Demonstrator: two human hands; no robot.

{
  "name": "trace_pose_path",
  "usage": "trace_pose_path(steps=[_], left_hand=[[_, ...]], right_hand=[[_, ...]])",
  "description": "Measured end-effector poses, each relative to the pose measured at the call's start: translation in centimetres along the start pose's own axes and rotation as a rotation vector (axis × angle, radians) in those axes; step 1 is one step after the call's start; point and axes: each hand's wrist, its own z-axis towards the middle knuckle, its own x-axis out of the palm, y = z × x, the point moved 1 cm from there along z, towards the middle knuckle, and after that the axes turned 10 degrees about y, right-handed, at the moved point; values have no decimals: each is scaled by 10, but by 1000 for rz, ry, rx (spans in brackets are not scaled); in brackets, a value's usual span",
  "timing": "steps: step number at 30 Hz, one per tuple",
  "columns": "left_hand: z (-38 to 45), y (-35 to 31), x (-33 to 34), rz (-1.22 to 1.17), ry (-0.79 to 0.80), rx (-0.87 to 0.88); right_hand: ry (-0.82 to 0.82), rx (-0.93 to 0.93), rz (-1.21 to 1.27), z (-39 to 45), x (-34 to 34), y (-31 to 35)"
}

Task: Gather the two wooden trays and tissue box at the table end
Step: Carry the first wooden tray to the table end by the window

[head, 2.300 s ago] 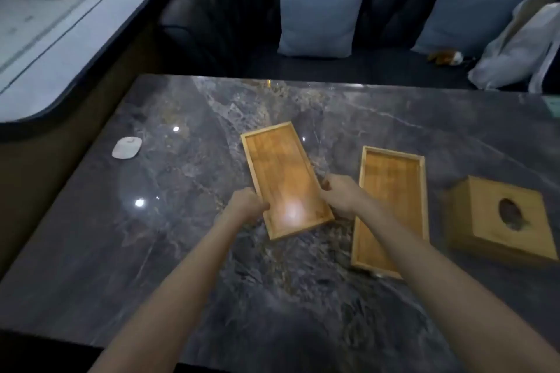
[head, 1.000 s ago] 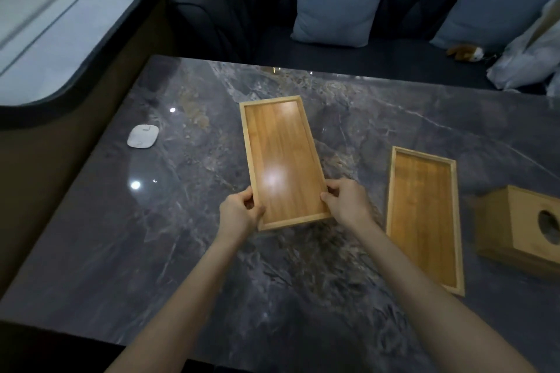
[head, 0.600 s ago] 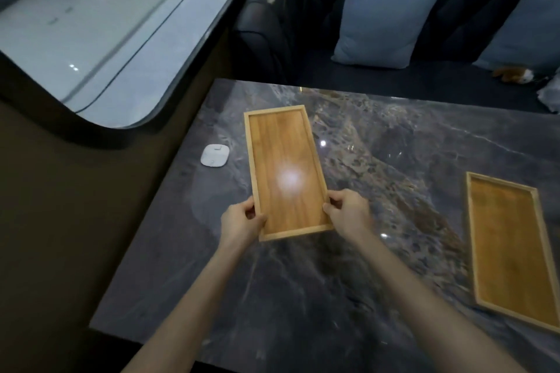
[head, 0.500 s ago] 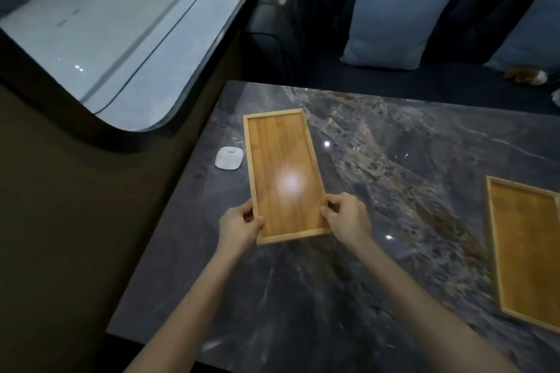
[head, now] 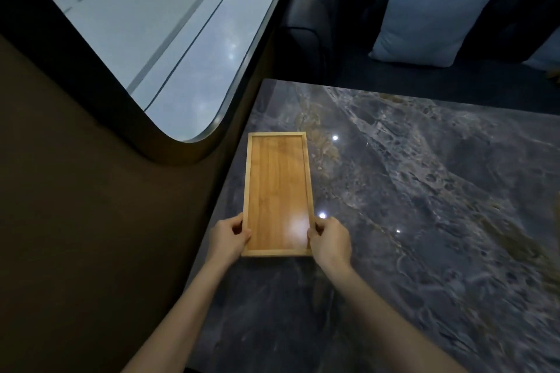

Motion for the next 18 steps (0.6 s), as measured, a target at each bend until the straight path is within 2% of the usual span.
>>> trace_pose_path(steps=[9,18], left_hand=[[30,24,-16,-1,10,-43],[46,46,-27,75,-50,-13]], right_hand=[[-11,46,-32,10,37,12],[-12,-38,-73,14,56,18]])
